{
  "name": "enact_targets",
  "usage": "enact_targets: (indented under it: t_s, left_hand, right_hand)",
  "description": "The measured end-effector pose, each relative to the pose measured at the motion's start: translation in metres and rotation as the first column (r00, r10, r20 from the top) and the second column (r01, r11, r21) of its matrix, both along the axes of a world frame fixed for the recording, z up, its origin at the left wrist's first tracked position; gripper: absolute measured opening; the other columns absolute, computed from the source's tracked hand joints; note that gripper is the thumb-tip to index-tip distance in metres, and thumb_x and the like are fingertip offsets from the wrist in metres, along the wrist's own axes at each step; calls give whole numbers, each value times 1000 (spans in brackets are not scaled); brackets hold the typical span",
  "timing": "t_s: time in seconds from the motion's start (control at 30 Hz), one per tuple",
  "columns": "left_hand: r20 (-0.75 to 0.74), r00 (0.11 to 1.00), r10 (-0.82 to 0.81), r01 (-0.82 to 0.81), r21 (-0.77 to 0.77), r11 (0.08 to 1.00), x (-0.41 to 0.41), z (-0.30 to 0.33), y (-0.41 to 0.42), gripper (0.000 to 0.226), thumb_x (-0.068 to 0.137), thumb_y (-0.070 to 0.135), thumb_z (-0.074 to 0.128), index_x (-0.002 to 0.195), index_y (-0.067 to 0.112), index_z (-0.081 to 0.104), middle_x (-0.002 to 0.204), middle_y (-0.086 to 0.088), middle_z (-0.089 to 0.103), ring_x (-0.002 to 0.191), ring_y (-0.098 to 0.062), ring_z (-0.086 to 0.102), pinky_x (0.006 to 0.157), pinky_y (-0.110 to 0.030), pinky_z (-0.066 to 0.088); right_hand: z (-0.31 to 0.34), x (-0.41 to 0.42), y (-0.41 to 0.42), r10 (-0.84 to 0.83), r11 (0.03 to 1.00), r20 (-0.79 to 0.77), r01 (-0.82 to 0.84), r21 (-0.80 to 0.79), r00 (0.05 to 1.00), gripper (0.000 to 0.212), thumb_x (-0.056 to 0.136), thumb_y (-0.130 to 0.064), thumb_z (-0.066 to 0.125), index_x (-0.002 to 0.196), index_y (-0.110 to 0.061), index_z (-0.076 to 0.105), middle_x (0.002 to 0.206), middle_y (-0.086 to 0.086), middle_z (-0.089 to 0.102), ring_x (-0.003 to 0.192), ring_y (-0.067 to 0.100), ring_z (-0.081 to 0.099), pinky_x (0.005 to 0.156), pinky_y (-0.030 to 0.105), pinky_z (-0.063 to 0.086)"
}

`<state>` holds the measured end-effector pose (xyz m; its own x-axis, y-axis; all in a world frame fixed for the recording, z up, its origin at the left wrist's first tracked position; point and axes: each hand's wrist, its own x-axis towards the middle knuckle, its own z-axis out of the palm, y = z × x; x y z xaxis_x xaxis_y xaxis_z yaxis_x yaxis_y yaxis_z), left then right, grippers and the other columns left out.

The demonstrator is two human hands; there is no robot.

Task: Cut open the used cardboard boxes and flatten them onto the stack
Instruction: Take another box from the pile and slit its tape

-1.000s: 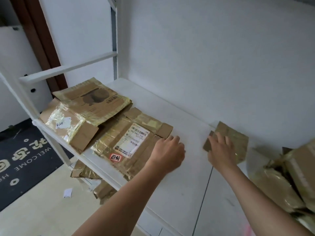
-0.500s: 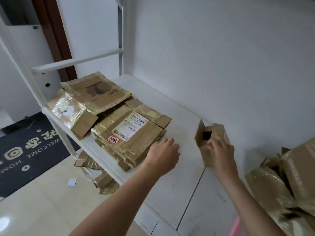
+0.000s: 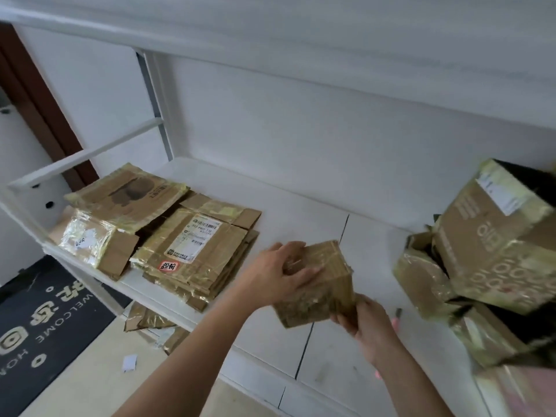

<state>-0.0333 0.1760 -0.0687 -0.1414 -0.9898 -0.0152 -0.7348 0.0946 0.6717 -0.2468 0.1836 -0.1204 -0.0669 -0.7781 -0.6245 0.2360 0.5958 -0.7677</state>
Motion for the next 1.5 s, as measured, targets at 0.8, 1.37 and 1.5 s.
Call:
enact_targets:
  t_s: [0.8,1.37,1.5]
  left_hand:
    - [276,894,354,-410,183,893,-75,-48,12,54,83,72,53,97,20,50,106,-3,62,106,-27,55,69,-31,35]
    - [117,954,277,-300,300,905,-52,-58,8,52,86,60,59,90,9,68,65,-1,68,70,-19,66,53,-24,41]
    - [1,955,295,-270,408,872,-45,-55,7,42,92,48,58,83,8,68,64,-5,72,54,-18,69,63,-22,50]
  right_hand:
    - [-4,-71,16,-321,736,-691,-289,-613,648,20,89,-5,65,79,-13,50,64,5,58,59,24,57,52,37,45]
    - [-9,18,0,-174,575,-566,-384,-723,806,17,85,11,61,82,-5,56,90,4,70,78,5,64,66,17,47]
    - [-12,17,-4,-176,551,-607,-433,-713,775,20,85,12,59,75,-3,51,83,7,67,69,8,60,58,16,42]
